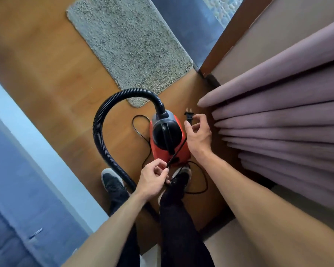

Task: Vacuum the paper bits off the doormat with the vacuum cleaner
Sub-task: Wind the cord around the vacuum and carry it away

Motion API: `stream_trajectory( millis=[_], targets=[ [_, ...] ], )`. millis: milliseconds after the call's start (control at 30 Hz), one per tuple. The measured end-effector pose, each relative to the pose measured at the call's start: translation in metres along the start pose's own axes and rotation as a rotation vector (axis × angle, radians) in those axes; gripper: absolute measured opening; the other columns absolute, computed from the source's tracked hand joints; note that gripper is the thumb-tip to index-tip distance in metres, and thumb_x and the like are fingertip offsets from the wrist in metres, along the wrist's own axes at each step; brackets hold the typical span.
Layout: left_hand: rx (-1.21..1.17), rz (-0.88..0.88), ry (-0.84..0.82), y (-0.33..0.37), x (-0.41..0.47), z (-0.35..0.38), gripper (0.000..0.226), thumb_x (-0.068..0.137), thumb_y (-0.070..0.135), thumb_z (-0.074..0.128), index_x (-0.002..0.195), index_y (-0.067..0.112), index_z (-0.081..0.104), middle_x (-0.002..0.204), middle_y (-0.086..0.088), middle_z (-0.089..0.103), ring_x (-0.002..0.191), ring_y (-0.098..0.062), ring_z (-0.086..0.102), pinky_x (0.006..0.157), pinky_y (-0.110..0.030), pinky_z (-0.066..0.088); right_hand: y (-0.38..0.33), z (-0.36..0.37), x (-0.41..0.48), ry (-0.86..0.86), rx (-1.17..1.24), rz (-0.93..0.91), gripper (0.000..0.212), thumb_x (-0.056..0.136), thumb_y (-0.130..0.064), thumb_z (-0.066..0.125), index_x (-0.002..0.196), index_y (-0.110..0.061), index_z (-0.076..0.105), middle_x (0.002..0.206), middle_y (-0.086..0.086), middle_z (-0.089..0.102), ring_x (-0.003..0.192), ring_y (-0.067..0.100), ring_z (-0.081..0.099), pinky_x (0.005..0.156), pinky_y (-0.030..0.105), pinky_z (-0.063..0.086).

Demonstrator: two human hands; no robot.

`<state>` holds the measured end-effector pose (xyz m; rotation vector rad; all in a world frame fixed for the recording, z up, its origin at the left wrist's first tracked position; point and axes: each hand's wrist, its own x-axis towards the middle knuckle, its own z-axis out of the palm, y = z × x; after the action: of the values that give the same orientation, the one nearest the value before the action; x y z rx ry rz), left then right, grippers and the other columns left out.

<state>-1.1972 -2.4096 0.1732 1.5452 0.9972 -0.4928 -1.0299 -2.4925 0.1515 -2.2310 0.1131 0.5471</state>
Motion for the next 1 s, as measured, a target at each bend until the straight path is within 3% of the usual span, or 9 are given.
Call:
stream_trajectory(
  millis=[167, 367, 500, 667, 833, 1000],
  targets=[
    [-0.025, -0.02, -0.017, -0.021, 0.001, -0.004, 0.013, 0.094, 0.009, 0.061, 0.089, 0.021, 0.061, 0.07, -0.007, 0.069, 0.064, -0.016, 0.074, 0.075, -0.032, 0.06, 0.004, 0.02, -0.008, -0.051, -0.038, 0.016, 0.017, 0.096, -0.029, 0.061, 0.109, -0.021, 0.054, 0.071, -0.008, 0.05, 0.069, 0.01, 0.052, 0.067, 0.025, 0.039],
    [0.066, 0.029, -0.049, -0.046, 0.01, -0.024, 0.011, 0.092, 0.017, 0.063, 0.09, 0.027, 0.06, 0.071, -0.002, 0.072, 0.067, -0.015, 0.069, 0.063, -0.023, 0.05, 0.001, 0.045, -0.021, -0.053, -0.084, -0.006, 0.018, 0.097, -0.03, 0.059, 0.112, -0.02, 0.055, 0.071, -0.006, 0.051, 0.066, 0.007, 0.05, 0.066, 0.024, 0.042],
    [0.048, 0.07, -0.083, -0.063, 0.01, -0.036, 0.018, 0.092, 0.018, 0.063, 0.084, 0.033, 0.057, 0.075, -0.007, 0.07, 0.072, -0.024, 0.069, 0.071, -0.036, 0.056, -0.009, 0.063, -0.034, -0.031, -0.097, -0.02, 0.018, 0.097, -0.029, 0.058, 0.111, -0.019, 0.054, 0.067, -0.006, 0.05, 0.063, 0.007, 0.051, 0.063, 0.025, 0.043],
    [0.01, 0.089, -0.12, -0.081, 0.009, -0.047, 0.027, 0.092, 0.021, 0.065, 0.079, 0.042, 0.054, 0.077, -0.005, 0.069, 0.074, -0.023, 0.072, 0.076, -0.043, 0.06, -0.017, 0.084, -0.052, -0.008, -0.094, -0.009, 0.015, 0.098, -0.03, 0.057, 0.11, -0.021, 0.054, 0.066, -0.006, 0.052, 0.067, 0.018, 0.059, 0.068, 0.039, 0.053],
    [-0.007, 0.08, -0.146, -0.092, 0.007, -0.051, 0.022, 0.093, 0.021, 0.065, 0.082, 0.038, 0.055, 0.078, -0.001, 0.071, 0.076, -0.018, 0.072, 0.079, -0.041, 0.059, -0.015, 0.091, -0.061, 0.0, -0.118, -0.028, 0.018, 0.099, -0.029, 0.056, 0.115, -0.02, 0.053, 0.071, -0.006, 0.052, 0.068, 0.008, 0.054, 0.064, 0.023, 0.043],
    [-0.03, 0.071, -0.163, -0.095, 0.009, -0.041, 0.01, 0.094, 0.021, 0.064, 0.094, 0.031, 0.059, 0.082, 0.0, 0.071, 0.078, -0.017, 0.071, 0.078, -0.037, 0.06, -0.009, 0.094, -0.06, -0.03, -0.131, -0.046, 0.018, 0.1, -0.027, 0.055, 0.117, -0.02, 0.052, 0.073, -0.004, 0.053, 0.068, 0.008, 0.054, 0.064, 0.022, 0.045]
  ],
)
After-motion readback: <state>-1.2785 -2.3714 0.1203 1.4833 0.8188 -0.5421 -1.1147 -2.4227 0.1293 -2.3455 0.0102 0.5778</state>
